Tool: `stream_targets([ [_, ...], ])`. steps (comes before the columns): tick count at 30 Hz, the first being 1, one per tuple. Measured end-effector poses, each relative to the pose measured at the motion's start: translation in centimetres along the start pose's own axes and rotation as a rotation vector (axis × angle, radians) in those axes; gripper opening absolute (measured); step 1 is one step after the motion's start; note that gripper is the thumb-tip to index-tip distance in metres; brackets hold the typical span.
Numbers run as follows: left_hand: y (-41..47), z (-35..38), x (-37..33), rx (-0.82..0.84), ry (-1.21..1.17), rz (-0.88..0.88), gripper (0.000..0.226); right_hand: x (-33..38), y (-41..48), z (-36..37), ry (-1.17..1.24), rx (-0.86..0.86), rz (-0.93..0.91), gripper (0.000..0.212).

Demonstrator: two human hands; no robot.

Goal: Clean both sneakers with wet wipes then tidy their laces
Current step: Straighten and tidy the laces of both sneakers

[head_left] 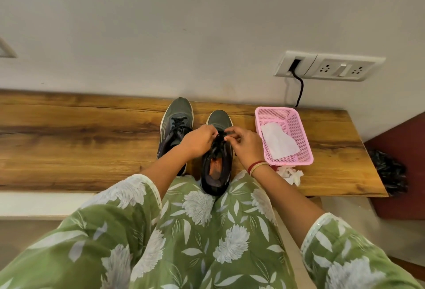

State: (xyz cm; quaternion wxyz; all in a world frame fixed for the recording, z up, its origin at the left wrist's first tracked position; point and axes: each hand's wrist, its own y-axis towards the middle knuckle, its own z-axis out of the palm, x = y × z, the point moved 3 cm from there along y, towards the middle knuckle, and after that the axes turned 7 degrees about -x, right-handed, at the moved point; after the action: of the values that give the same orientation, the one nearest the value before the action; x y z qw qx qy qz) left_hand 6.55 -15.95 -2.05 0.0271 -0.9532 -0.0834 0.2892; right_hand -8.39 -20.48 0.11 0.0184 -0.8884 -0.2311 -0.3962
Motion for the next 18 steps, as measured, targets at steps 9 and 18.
stream_targets([
  [9,-2.1,-1.8,1.1,-0.033,0.62,0.123,0.031,-2.9,-0.9,-1.1,0.121,-0.076,0.22,0.01],
  [18,-2.1,-1.2,1.2,-0.086,0.687,0.051,0.022,-3.0,-0.4,-0.9,0.135,-0.049,0.288,0.011],
])
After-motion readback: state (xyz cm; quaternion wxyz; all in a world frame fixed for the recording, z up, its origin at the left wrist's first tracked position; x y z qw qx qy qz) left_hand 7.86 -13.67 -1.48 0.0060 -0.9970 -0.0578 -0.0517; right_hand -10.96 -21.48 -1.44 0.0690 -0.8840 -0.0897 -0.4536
